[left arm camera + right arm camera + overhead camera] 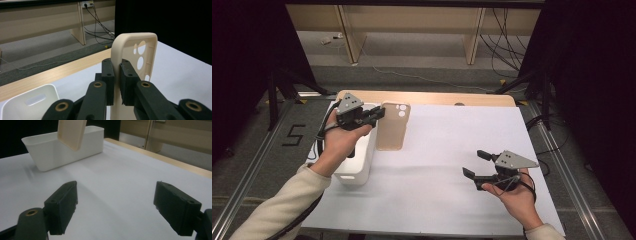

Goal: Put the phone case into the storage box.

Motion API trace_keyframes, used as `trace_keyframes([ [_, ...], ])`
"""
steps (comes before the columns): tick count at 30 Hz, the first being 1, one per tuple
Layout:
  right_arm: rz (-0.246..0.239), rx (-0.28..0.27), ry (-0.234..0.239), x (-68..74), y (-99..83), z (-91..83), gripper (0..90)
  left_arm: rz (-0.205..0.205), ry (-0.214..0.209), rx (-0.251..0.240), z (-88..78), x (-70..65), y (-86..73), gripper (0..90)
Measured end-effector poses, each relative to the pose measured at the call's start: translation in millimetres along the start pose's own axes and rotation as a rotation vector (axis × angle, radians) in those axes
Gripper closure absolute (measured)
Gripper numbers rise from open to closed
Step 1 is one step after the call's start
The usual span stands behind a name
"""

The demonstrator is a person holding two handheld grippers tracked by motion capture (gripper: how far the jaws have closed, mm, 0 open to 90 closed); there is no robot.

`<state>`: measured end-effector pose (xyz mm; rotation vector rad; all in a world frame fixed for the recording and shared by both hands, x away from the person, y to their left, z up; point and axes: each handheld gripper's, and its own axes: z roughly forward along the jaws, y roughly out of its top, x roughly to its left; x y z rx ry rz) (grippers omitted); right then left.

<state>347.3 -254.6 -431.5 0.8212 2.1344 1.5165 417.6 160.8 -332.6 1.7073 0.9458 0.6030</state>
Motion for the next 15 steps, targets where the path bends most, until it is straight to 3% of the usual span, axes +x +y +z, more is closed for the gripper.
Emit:
trace_keyframes([
  [9,-0.008,0.002,-0.005,-0.8,-0.7,0.3,20.6,0.001,0.010,0.003,-1.5,3.9,-0.8,83.2],
  [15,0.017,0.008,0.011,0.2,-1.1,0.3,20.6,0.005,0.014,0.000,-2.8,6.3,0.7,83.2],
])
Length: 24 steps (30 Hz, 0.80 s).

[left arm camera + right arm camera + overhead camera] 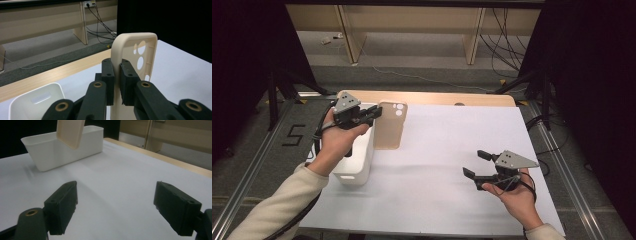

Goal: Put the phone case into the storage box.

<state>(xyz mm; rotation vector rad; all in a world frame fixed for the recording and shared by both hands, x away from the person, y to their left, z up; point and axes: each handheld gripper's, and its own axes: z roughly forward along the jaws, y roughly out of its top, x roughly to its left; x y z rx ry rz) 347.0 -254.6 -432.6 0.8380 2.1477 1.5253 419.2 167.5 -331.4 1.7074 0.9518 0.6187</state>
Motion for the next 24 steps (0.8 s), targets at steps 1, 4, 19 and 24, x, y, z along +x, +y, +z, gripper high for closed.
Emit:
trace_keyframes([
  [1,0.000,-0.001,0.003,-0.3,-0.2,0.0,20.6,0.002,0.001,0.001,-0.3,0.6,0.3,83.2],
  [4,-0.020,-0.017,-0.006,-1.3,-0.5,1.2,20.5,-0.001,0.008,0.002,-0.7,2.0,0.3,83.2],
  [19,-0.001,0.010,0.000,-0.8,0.1,-1.0,20.5,0.004,0.022,-0.003,-4.7,9.4,3.8,83.2],
  [24,-0.026,-0.019,-0.015,-2.3,-0.6,1.1,20.5,0.003,0.024,-0.007,-5.3,12.0,4.5,83.2],
])
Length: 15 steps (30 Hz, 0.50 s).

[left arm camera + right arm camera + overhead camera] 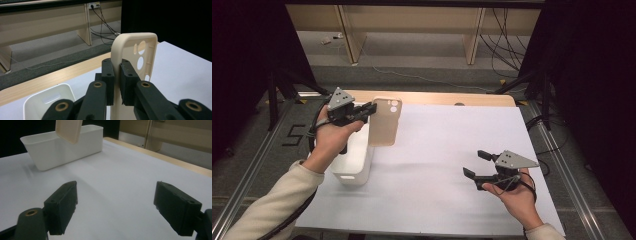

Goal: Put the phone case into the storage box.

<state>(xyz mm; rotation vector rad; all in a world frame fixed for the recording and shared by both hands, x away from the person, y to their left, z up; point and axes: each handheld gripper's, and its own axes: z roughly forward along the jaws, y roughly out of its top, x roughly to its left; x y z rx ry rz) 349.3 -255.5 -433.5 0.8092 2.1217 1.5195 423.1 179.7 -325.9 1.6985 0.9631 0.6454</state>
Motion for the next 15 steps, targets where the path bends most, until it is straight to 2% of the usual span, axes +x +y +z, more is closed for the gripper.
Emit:
trace_keyframes([
  [2,0.017,0.012,0.012,0.8,-0.2,-0.4,20.5,0.002,0.002,0.001,-0.7,0.8,0.5,83.2],
  [8,0.004,0.002,0.004,0.0,0.0,-0.1,20.5,-0.003,0.007,-0.006,-2.4,2.7,2.3,83.2],
  [9,0.022,0.013,0.012,1.1,0.0,-0.5,20.4,-0.001,0.008,-0.006,-2.7,3.1,2.6,83.2],
  [12,0.032,0.016,0.018,1.5,-0.1,-0.6,20.4,-0.002,0.008,-0.010,-3.1,4.2,3.1,83.2],
  [13,0.004,0.003,0.002,-0.3,0.1,-0.4,20.4,0.000,0.011,-0.008,-3.4,4.7,3.3,83.2],
  [15,0.007,0.026,0.000,-0.2,0.6,-2.2,20.5,-0.001,0.010,-0.008,-3.7,5.5,3.9,83.2],
])
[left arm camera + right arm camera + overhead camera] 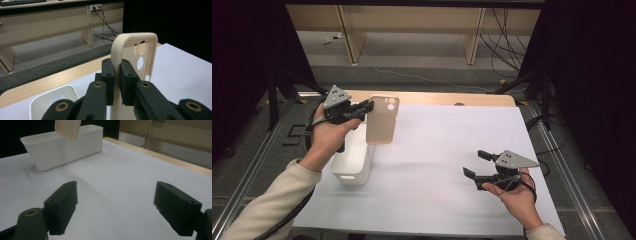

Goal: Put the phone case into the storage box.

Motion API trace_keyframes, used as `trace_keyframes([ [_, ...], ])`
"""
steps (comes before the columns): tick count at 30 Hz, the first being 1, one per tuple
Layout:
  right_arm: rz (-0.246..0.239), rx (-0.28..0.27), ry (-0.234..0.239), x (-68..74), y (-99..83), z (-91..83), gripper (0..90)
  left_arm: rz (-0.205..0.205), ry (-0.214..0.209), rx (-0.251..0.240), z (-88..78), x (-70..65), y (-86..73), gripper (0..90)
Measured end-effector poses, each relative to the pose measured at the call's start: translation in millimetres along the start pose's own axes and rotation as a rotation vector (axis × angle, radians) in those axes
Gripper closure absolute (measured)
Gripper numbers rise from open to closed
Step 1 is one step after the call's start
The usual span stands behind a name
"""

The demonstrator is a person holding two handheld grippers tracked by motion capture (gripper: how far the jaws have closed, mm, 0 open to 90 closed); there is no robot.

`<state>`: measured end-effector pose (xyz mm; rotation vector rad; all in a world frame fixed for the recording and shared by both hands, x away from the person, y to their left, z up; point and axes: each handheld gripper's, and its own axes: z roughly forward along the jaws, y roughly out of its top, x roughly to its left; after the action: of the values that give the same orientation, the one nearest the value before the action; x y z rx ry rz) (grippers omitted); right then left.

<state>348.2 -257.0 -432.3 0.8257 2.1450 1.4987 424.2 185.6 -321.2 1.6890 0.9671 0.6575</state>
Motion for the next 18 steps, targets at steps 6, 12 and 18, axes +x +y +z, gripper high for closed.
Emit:
trace_keyframes([
  [6,0.009,0.003,0.003,0.4,-0.2,0.1,20.4,0.000,0.004,-0.005,-0.7,2.1,2.4,83.2],
  [12,0.009,-0.008,-0.002,0.1,-0.5,0.4,20.4,-0.003,0.009,-0.007,-0.8,5.1,4.1,83.2],
  [18,0.001,-0.004,0.002,-0.1,-0.3,0.2,20.4,-0.007,0.014,-0.008,-1.6,8.3,3.5,83.2],
])
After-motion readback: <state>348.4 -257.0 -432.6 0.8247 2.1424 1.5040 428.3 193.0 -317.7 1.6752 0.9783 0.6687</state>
